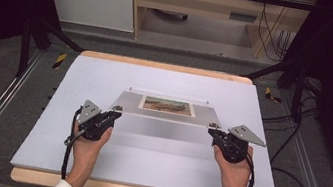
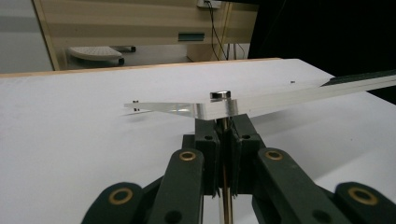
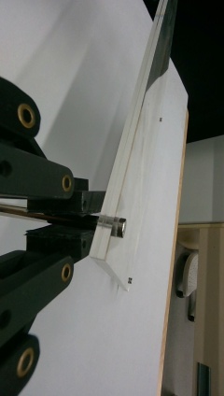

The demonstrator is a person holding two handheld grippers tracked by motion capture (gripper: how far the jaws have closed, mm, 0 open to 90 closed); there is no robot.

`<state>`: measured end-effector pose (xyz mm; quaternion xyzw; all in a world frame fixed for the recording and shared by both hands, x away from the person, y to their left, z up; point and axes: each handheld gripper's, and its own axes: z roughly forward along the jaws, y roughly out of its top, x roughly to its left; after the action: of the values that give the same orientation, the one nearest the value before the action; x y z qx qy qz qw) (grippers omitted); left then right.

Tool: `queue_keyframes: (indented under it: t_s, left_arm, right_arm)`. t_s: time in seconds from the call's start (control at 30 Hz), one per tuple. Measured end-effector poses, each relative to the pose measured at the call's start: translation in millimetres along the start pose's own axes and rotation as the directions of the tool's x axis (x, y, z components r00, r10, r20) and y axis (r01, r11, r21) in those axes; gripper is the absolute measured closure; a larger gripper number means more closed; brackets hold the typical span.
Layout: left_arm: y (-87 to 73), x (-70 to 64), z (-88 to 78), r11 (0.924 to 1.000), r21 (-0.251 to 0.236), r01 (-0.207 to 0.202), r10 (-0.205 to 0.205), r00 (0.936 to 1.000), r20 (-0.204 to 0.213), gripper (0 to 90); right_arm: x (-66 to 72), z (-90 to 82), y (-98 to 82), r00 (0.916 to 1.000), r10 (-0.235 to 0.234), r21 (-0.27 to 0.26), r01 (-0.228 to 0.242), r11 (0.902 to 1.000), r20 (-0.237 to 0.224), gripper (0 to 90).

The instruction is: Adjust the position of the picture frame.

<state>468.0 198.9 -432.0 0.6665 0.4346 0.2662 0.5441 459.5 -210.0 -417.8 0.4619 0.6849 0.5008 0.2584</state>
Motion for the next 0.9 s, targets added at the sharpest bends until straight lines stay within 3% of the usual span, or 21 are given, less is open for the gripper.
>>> queue_keyframes:
  t_s: [0.37,0.9]
  left_arm:
    - [-6.0,5.7,2.4,0.9999,0.001,0.015,-0.015,0.9998,0.011,82.9]
    - [-12.9,5.8,-3.8,0.9996,0.029,-0.006,0.006,1.0,-0.003,82.9]
  right_arm:
    - [2.4,2.3,-1.2,1.0,-0.001,0.006,0.001,1.0,-0.001,83.0]
    - [8.2,1.8,-9.9,0.9999,-0.009,0.031,0.009,0.9995,-0.008,82.9]
